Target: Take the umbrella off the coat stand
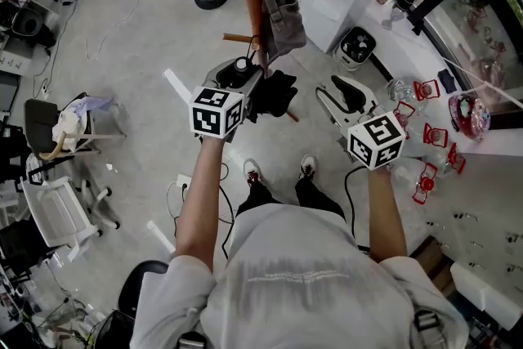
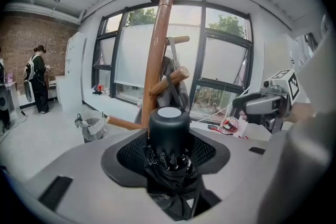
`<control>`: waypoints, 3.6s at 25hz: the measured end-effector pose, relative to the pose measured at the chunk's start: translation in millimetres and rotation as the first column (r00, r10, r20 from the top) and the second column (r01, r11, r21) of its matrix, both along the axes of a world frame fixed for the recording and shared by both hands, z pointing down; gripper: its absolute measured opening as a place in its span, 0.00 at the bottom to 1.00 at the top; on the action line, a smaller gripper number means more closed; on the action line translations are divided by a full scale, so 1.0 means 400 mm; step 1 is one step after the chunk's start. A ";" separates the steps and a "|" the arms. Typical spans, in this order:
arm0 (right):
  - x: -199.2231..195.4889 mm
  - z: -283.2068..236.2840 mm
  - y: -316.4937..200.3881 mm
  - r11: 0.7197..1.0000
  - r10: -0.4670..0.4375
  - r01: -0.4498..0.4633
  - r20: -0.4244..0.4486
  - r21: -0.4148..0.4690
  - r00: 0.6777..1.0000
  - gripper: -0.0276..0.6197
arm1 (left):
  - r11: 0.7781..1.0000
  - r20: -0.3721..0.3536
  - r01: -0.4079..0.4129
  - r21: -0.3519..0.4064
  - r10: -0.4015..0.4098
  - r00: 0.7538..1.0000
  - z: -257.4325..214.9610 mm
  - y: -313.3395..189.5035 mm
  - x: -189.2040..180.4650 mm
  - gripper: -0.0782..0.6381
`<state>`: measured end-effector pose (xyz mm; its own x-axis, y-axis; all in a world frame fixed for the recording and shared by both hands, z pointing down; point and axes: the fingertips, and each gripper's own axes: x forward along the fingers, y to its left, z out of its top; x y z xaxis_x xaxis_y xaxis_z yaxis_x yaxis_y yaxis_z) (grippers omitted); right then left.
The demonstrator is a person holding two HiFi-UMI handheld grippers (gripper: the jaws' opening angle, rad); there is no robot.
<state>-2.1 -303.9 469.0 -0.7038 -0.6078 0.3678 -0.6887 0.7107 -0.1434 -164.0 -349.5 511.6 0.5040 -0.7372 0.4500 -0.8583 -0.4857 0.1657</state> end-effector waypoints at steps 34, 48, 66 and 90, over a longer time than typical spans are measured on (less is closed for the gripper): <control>-0.142 -0.261 -0.122 0.956 -0.043 0.039 0.007 0.291 0.999 0.29 | 0.948 -0.034 0.203 0.247 -0.201 0.979 -0.344 0.142 -0.264 0.43; -0.186 -0.313 -0.152 0.931 -0.088 0.083 -0.001 0.356 0.996 0.29 | 0.913 -0.017 0.226 0.339 -0.234 0.972 -0.456 0.165 -0.289 0.43; -0.196 -0.309 -0.150 0.925 -0.086 0.090 -0.029 0.369 0.996 0.08 | 0.921 0.010 0.199 0.335 -0.214 0.977 -0.443 0.152 -0.285 0.42; -0.177 -0.299 -0.111 0.925 -0.062 0.078 -0.055 0.372 0.997 0.08 | 0.926 0.002 0.201 0.319 -0.212 0.977 -0.412 0.170 -0.281 0.43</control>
